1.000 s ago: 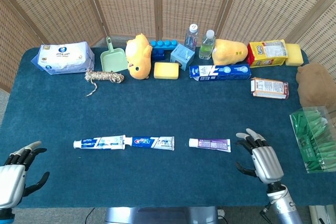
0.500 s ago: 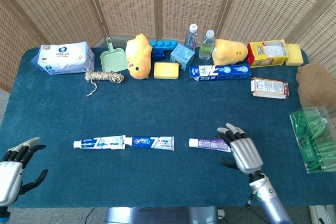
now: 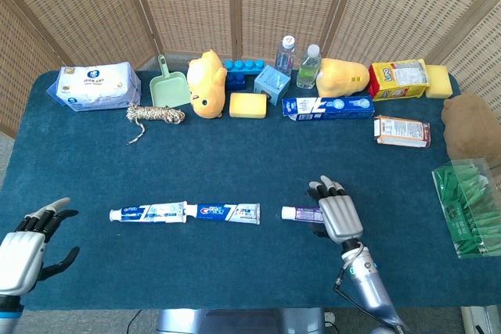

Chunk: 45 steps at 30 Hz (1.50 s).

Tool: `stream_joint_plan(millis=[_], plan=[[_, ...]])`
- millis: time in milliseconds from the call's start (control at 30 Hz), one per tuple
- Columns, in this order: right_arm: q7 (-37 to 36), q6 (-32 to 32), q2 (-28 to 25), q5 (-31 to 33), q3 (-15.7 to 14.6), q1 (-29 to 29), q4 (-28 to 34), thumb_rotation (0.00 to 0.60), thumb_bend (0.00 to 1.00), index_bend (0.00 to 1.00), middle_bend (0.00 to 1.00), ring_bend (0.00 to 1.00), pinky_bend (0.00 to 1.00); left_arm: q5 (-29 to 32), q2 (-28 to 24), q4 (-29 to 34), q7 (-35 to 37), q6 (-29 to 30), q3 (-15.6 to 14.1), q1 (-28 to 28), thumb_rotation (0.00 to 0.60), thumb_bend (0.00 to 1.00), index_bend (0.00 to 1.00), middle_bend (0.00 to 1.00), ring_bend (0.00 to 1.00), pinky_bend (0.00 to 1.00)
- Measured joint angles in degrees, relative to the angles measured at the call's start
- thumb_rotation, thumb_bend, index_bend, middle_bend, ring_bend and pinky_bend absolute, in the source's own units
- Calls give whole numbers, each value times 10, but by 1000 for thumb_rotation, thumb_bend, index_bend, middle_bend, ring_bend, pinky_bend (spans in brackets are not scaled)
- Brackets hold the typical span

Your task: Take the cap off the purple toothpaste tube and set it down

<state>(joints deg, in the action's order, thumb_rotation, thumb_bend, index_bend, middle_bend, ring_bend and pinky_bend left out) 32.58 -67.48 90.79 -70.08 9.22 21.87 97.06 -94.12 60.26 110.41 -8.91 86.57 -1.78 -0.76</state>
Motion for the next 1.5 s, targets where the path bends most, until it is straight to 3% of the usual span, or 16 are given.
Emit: stream_joint_plan(millis=[1100, 1500], plan=[[19, 9, 1, 67, -6, 32, -57, 600, 254, 361, 224, 70, 170, -4, 5, 0, 3, 4, -12, 3, 600, 254, 229, 134, 163, 228], [28, 23, -10, 87, -9, 43, -47, 600, 248, 362, 226, 71, 170, -4, 6, 1, 2, 3, -16, 3, 600, 254, 223, 123, 156, 229]])
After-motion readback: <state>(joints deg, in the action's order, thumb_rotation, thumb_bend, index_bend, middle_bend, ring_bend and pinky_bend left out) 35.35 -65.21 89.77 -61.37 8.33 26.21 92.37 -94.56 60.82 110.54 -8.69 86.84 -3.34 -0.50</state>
